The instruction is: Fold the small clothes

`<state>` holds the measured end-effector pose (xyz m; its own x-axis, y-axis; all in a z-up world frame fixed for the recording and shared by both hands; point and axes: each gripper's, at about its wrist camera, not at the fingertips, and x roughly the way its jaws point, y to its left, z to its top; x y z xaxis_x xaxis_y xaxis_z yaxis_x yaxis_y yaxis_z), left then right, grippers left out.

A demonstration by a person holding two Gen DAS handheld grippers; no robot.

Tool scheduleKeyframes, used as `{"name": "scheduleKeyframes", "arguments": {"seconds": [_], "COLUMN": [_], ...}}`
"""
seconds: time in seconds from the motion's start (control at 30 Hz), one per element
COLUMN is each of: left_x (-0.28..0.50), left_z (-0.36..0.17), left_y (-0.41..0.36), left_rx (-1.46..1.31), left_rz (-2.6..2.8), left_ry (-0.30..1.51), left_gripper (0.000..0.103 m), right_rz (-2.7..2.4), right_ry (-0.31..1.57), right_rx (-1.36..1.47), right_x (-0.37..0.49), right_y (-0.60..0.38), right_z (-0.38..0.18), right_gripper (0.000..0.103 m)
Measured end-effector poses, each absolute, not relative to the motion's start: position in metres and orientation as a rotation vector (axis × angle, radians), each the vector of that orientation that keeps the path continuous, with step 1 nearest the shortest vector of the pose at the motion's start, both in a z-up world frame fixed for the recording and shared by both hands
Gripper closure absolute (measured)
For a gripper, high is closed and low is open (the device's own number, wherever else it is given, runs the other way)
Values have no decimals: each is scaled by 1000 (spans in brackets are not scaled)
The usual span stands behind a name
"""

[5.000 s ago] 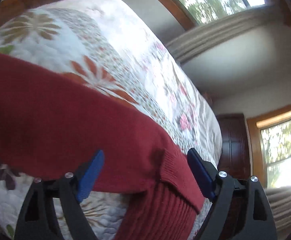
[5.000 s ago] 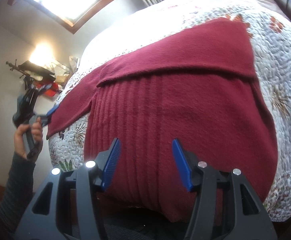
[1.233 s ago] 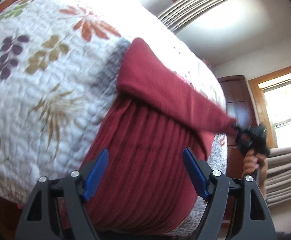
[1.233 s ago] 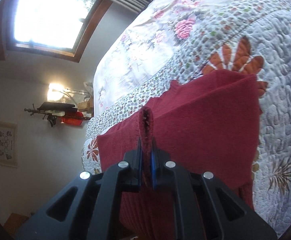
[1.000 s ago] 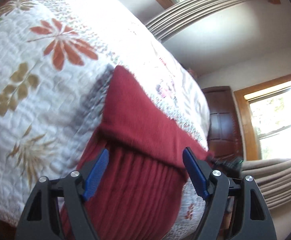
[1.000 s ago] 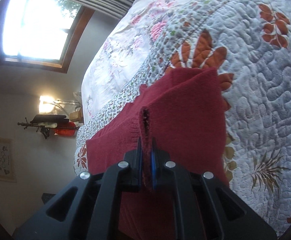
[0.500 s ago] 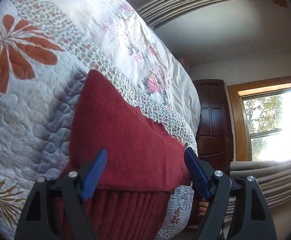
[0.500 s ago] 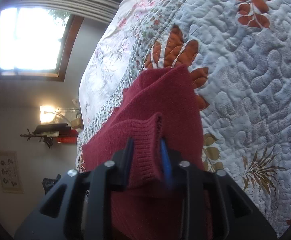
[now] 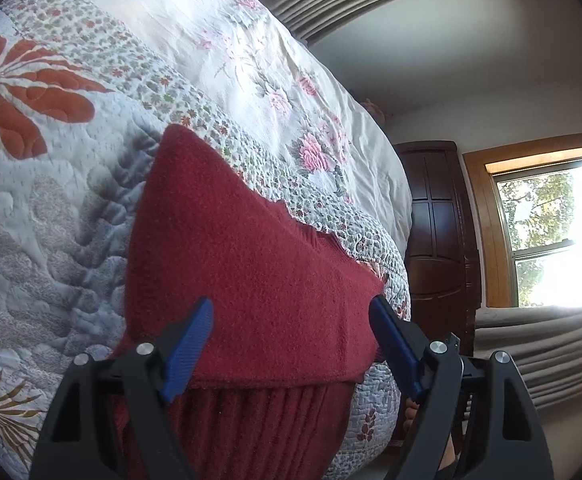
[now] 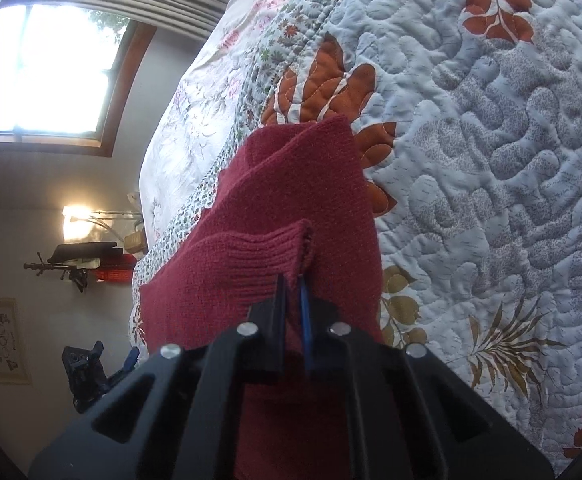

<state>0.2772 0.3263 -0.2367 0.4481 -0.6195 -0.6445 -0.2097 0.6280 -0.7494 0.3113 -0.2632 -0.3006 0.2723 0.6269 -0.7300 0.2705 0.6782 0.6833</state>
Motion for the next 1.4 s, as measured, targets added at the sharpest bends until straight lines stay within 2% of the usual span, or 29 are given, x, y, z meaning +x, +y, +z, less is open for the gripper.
{"name": "scheduleKeyframes", "arguments": {"seconds": [0.17, 0.3, 0.37, 0.57, 0.67, 0.8, 0.93, 1.07, 1.1, 1.17, 1.2, 1.23, 1.27, 1.33, 1.37, 1.4], "left_x": [277, 278, 277, 281, 289, 287, 269, 266, 267, 264, 262, 258, 250, 224, 207, 185], "left_z": [-241, -247, -247, -233, -255, -269, -235, -254, -269, -282, -278, -269, -257, -231, -223, -218], "left_y": [322, 320, 321, 322, 321, 319, 322, 311, 309, 307, 308, 311, 315, 325, 331, 339], "left_rx": [-888, -877, -893, -886, -894, -866, -847, -809, -807, -783, -782, -800, -818, -816, -802, -787], "left_rz": [-302, -294, -290, -330, -309, -287, -327, -312, -301, -292, -284, -284, -296, -320, -318, -304], "left_ry": [1122, 1140, 1144, 1097, 1168, 1208, 1100, 1191, 1240, 1256, 1249, 1227, 1197, 1132, 1113, 1104], "left_gripper": [23, 23, 23, 20, 19, 21, 18, 17, 17, 22, 23, 23, 19, 13, 6, 3], "right_rz": [254, 267, 201, 269, 291, 261, 329, 400, 401, 384, 375, 382, 400, 436, 462, 492], "right_ry": [1281, 1338, 1339, 1243, 1294, 1332, 1269, 1302, 1334, 1355, 1355, 1343, 1323, 1286, 1283, 1298], "right_rx": [864, 843, 807, 845, 802, 787, 768, 726, 724, 705, 707, 723, 729, 700, 696, 697], "right_x": [309, 313, 312, 299, 301, 301, 291, 289, 290, 291, 291, 288, 282, 268, 257, 246], "right_y": [-271, -260, -262, -257, -241, -235, -228, -203, -197, -195, -197, -199, -206, -218, -225, -232], "right_z": [-295, -309, -311, -289, -300, -320, -293, -296, -306, -318, -317, -310, -302, -284, -279, -279], "right_gripper": [98, 97, 83, 83, 79, 85, 75, 64, 64, 74, 75, 70, 54, 33, 31, 30]}}
